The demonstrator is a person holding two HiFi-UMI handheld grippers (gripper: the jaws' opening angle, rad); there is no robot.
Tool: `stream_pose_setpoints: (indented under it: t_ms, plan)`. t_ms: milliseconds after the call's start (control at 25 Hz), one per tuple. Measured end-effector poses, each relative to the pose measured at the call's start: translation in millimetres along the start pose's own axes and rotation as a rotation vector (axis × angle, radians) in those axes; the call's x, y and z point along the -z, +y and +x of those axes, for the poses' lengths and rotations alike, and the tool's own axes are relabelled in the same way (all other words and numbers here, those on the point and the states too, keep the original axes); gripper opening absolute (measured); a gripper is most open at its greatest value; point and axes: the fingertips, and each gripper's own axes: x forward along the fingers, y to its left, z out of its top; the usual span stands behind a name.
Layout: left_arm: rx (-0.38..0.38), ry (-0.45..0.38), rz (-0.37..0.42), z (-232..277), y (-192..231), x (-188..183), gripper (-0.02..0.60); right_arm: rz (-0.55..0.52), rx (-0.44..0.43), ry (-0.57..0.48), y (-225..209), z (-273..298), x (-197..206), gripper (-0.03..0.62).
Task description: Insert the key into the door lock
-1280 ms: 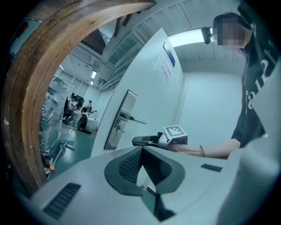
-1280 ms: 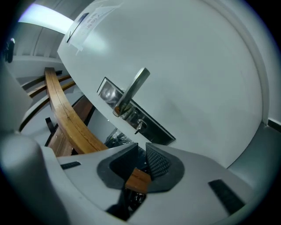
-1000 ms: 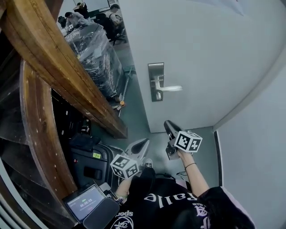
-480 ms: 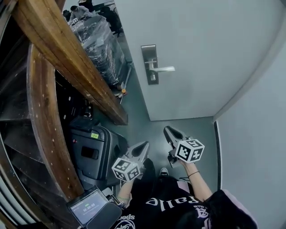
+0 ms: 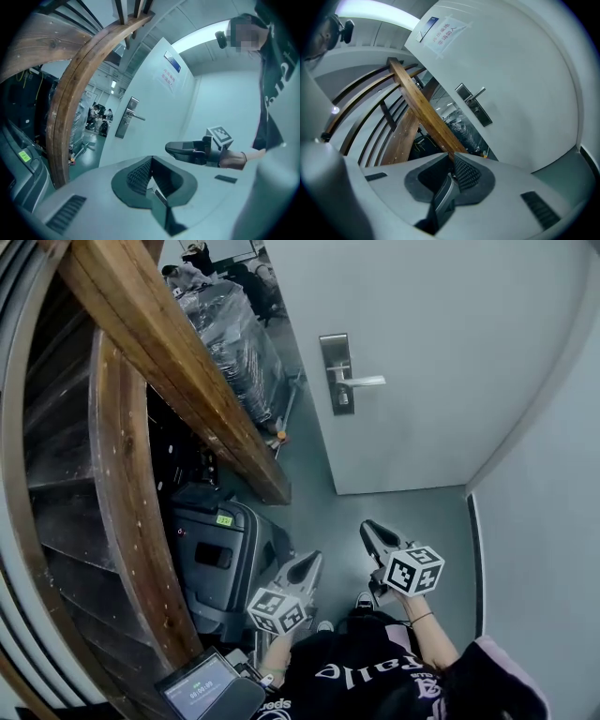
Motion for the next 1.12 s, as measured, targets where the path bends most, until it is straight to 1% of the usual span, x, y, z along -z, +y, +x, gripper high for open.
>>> stream_pose_setpoints:
  t_ms: [120, 280, 520, 720, 840, 960, 1120]
  plan:
    - [0.003, -0.012, 0.003, -23.8, 2.6, 2.4, 0.005, -0.008, -0.007, 0.006, 23.8, -1.6, 18.1, 0.046]
    - [0.024, -0.015, 0.002, -67.4, 0.0, 10.0, 0.005, 0.002, 0.002, 0.009, 61.5, -9.9, 52.7, 0.046]
    - [0.112, 0.026, 0.013, -127.7, -12.6, 34.7, 0.005, 0.049, 0.066, -0.044, 102.6, -39.8, 102.5, 0.044]
    - [0.171, 0.06, 0.003, -157.3, -23.7, 56.4, 0.005, 0.052, 0.123, -0.07, 122.9, -72.6, 133.6, 0.043]
    - [0.199, 0.07, -0.003, -167.6, -34.0, 62.9, 0.005, 0.049, 0.152, -0.08, 129.7, -91.5, 142.2, 0.043]
    - [0.237, 0.064, -0.002, -166.8, -48.2, 63.6, 0.005, 0.036, 0.184, -0.103, 128.5, -110.0, 139.5, 0.043]
    - [0.247, 0.047, 0.002, -169.4, -68.8, 63.3, 0.005, 0.015, 0.18, -0.107, 133.0, -129.9, 137.7, 0.043]
